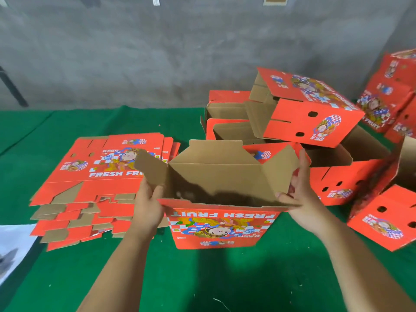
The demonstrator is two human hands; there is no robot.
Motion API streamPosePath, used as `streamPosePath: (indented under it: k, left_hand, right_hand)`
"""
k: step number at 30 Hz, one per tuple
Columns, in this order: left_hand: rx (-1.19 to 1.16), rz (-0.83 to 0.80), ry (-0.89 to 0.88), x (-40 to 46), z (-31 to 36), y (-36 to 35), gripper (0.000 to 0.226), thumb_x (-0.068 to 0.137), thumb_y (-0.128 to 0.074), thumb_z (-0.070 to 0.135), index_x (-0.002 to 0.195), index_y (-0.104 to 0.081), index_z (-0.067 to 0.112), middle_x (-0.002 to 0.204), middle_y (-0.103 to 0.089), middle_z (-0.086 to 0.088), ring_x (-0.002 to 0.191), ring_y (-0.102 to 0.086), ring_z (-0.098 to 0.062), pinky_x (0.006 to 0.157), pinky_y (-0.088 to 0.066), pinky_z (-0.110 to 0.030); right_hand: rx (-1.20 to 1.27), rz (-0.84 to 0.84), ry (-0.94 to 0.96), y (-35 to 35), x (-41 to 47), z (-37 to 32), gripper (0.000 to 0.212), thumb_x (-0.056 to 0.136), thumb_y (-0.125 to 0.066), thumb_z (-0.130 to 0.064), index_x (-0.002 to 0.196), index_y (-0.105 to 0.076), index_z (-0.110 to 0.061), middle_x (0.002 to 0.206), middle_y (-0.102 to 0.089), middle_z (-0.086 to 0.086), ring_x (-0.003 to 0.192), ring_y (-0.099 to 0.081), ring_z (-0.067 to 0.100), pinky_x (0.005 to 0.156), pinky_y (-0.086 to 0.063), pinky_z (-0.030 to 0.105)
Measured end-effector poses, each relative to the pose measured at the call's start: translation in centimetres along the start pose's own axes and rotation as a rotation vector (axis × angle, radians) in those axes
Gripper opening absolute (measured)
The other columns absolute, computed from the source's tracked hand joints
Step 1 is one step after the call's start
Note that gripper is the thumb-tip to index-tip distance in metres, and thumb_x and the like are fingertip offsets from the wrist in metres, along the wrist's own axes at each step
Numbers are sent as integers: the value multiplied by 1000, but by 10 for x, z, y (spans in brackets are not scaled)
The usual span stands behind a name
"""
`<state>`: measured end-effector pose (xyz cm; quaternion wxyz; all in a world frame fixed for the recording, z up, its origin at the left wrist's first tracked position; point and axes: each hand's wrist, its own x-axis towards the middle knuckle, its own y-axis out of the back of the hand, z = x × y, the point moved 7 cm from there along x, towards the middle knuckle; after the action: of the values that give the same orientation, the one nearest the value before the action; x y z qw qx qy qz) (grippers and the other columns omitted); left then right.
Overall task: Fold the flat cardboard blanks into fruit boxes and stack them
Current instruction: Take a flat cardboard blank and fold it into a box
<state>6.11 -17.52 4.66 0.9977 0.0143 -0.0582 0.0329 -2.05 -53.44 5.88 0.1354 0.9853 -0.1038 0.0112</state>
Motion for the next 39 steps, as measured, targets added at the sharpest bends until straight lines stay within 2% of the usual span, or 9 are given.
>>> streamPosePath:
  k: [2, 6, 8, 15, 18, 26, 31, 36, 39]
  left_hand:
    - [-55, 73, -27, 3, 1, 1, 45, 96, -48, -2, 128, -54, 31, 112, -72, 11, 108, -67, -21, 90, -53, -41]
    - [-77, 102, -1, 6, -7, -5, 92, 97, -46, -12, 157, -3, 43, 149, -52, -8, 133, -51, -46, 108, -38, -72]
    - [-87, 134, -26, 4, -7, -8, 97, 98, -45, -12, 157, 5, 45, 152, -49, -4, 138, -50, -35, 114, -32, -69]
    - [81, 192, -90, 2, -21, 3, 50, 91, -41, 11, 125, -67, 34, 116, -67, 25, 132, -52, -21, 115, -37, -58]
    - [94, 228, -44, -5, -25, 11, 58, 91, -35, 35, 143, -57, 24, 128, -60, 26, 130, -49, 7, 119, -36, -48]
    - [-13, 192, 1, -12, -18, 8, 103, 86, -25, 90, 152, -48, 15, 150, -55, -2, 139, -51, -14, 120, -37, -49]
    - [288, 224, -47, -15, -10, 10, 86, 88, -40, 77, 152, -48, 20, 148, -54, -5, 144, -42, -21, 121, -30, -39]
    - [662, 139, -201, -2, 9, 5, 79, 84, -77, 35, 154, -41, 27, 131, -48, -9, 120, -45, -32, 102, -39, -44]
    - [727, 102, -385, -8, 22, -6, 80, 86, -65, 2, 156, -37, 28, 139, -45, -12, 119, -43, -34, 103, -35, -45]
  right_hand:
    - [-108, -1, 8, 8, 1, -2, 78, 98, -65, -24, 155, -19, -50, 139, -52, -7, 126, -60, 22, 91, -53, 28]
    - [-286, -109, -83, 18, 3, 12, 57, 94, -71, -4, 114, -68, -58, 118, -72, -10, 100, -72, 13, 78, -63, 37]
    - [-251, -28, -114, 19, 1, 17, 36, 98, -63, -10, 99, -76, -44, 99, -78, -8, 90, -74, 17, 75, -62, 40]
    - [98, 310, -209, 7, -7, 40, 46, 80, -29, -71, 82, -72, -56, 77, -76, -15, 83, -74, 20, 92, -57, 53]
    - [51, 278, -103, -3, -15, 38, 69, 87, -31, -86, 107, -75, -37, 102, -78, -7, 105, -72, 22, 98, -53, 57]
    - [27, 475, -13, -14, -32, 21, 45, 92, -26, -75, 90, -68, -58, 85, -71, -31, 79, -65, -12, 76, -49, 14]
    - [-238, 496, 73, -19, -29, 9, 40, 95, -48, -59, 68, -46, -29, 60, -49, -12, 58, -42, 10, 58, -38, 39]
    - [-439, 411, 17, -26, -20, 8, 17, 93, -68, -37, 97, -60, -22, 94, -65, -4, 91, -62, 24, 71, -44, 35]
    - [-356, 363, -7, -28, -18, 6, 76, 91, -71, -17, 154, -30, -29, 158, -40, -6, 142, -42, 15, 106, -39, 30]
